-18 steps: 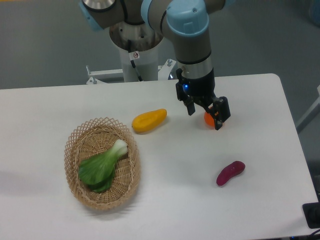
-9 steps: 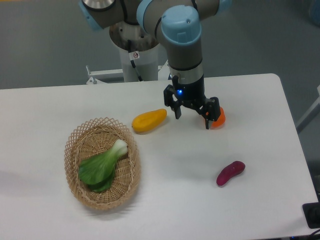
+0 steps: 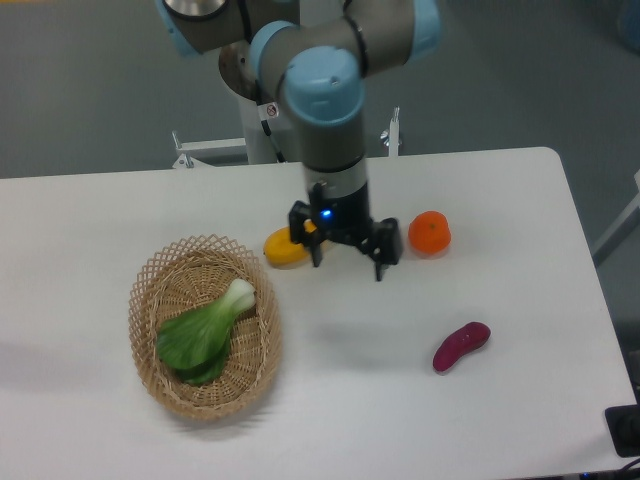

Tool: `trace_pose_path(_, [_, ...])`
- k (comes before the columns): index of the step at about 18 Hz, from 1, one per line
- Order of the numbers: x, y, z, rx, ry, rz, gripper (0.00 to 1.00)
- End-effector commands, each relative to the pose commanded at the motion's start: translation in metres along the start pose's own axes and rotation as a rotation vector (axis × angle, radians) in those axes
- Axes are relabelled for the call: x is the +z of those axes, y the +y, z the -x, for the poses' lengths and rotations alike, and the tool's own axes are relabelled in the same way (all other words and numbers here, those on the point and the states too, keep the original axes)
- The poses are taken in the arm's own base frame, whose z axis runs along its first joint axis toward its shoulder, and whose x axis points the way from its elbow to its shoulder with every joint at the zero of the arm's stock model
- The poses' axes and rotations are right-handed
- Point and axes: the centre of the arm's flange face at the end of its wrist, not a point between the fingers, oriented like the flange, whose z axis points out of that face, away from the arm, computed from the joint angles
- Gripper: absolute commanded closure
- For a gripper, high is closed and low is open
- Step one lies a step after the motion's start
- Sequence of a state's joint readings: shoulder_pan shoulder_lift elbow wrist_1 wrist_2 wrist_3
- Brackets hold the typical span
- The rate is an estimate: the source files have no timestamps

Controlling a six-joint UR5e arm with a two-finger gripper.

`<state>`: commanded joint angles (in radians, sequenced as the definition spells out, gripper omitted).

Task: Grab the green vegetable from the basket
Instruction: 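Move the open gripper over the basket above the bok choy, then lower the gripper onto the bok choy stem and close it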

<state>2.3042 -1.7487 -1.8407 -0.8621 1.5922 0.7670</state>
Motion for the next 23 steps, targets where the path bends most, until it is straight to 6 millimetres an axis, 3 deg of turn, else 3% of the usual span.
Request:
trace_pose_path(3, [0.012, -0.003, -0.028, 0.042, 0.029, 0.013, 0.00])
trace_pose_path(5, [0.031, -0.012, -0.052, 0.096, 0.061, 0.033, 0.00])
trace_pose_path(9, [0.058, -0.024, -0.081, 0.193, 0.102, 0.064, 0.00])
trace_pose_path(12, [0.074, -0.022, -0.100, 0.243, 0.133, 0.091, 0.00])
trace_pose_path(18, [0.098, -0.022, -0.126, 0.279, 0.166, 0.121, 0.00])
trace_pose_path(23, [0.110, -0.023, -0.135, 0.285, 0.180, 0.135, 0.00])
